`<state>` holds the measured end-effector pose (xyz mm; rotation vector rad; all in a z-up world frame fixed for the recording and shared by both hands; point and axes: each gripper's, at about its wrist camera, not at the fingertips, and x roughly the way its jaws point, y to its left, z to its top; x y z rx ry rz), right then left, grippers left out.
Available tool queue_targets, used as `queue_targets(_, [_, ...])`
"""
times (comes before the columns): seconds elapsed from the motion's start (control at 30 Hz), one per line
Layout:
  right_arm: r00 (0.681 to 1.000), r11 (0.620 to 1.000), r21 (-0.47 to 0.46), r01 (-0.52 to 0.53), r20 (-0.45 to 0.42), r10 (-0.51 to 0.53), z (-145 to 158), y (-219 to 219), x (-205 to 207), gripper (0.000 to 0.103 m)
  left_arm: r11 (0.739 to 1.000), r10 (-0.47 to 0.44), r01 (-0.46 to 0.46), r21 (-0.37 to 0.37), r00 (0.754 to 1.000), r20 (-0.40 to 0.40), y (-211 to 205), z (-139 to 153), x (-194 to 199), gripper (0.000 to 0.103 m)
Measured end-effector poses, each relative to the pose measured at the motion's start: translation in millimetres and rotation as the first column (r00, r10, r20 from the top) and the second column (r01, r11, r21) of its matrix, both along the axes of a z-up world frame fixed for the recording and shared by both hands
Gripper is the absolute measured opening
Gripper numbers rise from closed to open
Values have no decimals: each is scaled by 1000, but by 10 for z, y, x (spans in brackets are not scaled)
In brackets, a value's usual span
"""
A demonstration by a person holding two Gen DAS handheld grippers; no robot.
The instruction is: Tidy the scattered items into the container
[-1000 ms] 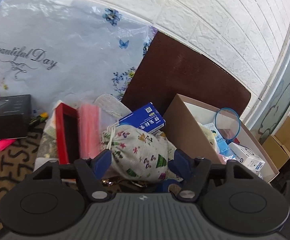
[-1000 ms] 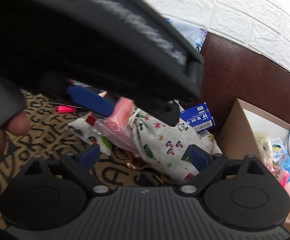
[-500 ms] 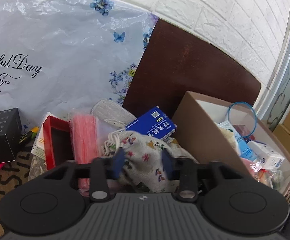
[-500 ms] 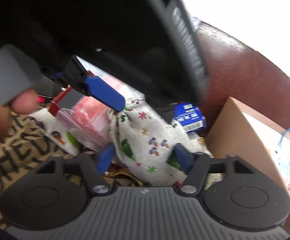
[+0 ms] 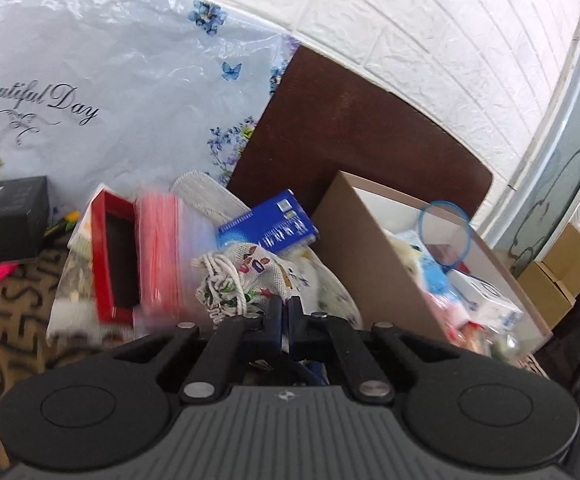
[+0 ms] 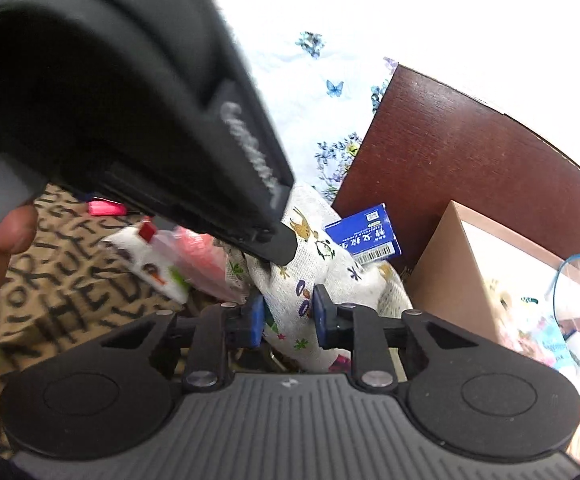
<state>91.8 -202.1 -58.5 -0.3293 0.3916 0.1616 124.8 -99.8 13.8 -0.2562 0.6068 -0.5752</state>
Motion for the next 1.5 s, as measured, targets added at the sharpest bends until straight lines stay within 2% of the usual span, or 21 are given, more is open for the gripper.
queue_targets(0.27, [988, 988, -6, -152, -31, 152, 118, 77, -754, 17, 1000, 28, -28, -1, 999, -23, 272, 14, -910, 0])
queue_targets(0.37, [970, 972, 4, -235, -67, 234, 99, 141, -1078, 15, 998, 67, -66, 22, 997, -37, 423, -50, -1238, 0])
queue_targets(0.4, [962, 965, 3, -263, -78, 262, 76, 170, -1196, 7, 997, 75, -73, 28, 996, -57, 471, -93, -1313, 0])
queue_targets(0.5, [932, 935, -31, -353, -103, 348, -17, 281, -1527, 6, 996, 85, -79, 49, 989, -123, 595, -249, -1522, 2])
queue_targets(0.53, [923, 926, -45, -376, -111, 369, -55, 317, -1623, 6, 994, 91, -83, 65, 987, -134, 632, -292, -1588, 6])
queue_targets(0.6, [911, 911, -66, -407, -105, 399, -135, 418, -1809, 10, 990, 124, -113, 86, 983, -137, 723, -347, -1691, 26])
queue_targets(0.63, [908, 908, -71, -412, -108, 404, -162, 416, -1839, 12, 987, 147, -136, 88, 981, -130, 773, -357, -1722, 45])
queue_targets(0.67, [908, 908, -72, -412, -120, 402, -189, 419, -1865, 19, 983, 173, -164, 87, 978, -117, 823, -353, -1735, 52])
queue_targets(0.7, [908, 911, -62, -407, -133, 396, -210, 385, -1819, 37, 978, 200, -191, 87, 974, -104, 864, -339, -1723, 53])
queue_targets(0.77, [919, 927, -21, -374, -146, 367, -181, 355, -1800, 49, 974, 218, -213, 74, 973, -74, 920, -292, -1651, 56])
queue_targets(0.9, [940, 950, 61, -307, -138, 312, -109, 239, -1699, 52, 979, 196, -192, 71, 980, -43, 915, -273, -1388, 63])
queue_targets(1.03, [952, 961, 144, -234, -167, 257, -87, 125, -1538, 57, 990, 124, -117, 78, 988, -89, 853, -351, -1092, 68])
queue_targets(1.17, [949, 959, 216, -184, -214, 231, -143, 57, -1376, 67, 990, 117, -105, 94, 984, -132, 782, -445, -906, 68])
queue_targets(1.2, [948, 958, 227, -176, -221, 227, -159, 45, -1343, 68, 991, 112, -100, 92, 984, -139, 775, -467, -883, 68])
queue_targets(1.37, [949, 954, 259, -151, -234, 213, -189, -1, -1255, 71, 993, 83, -69, 96, 984, -155, 764, -519, -906, 54])
queue_targets(1.5, [941, 946, 279, -163, -243, 234, -207, -4, -1204, 73, 993, 46, -30, 113, 989, -143, 729, -466, -970, 52])
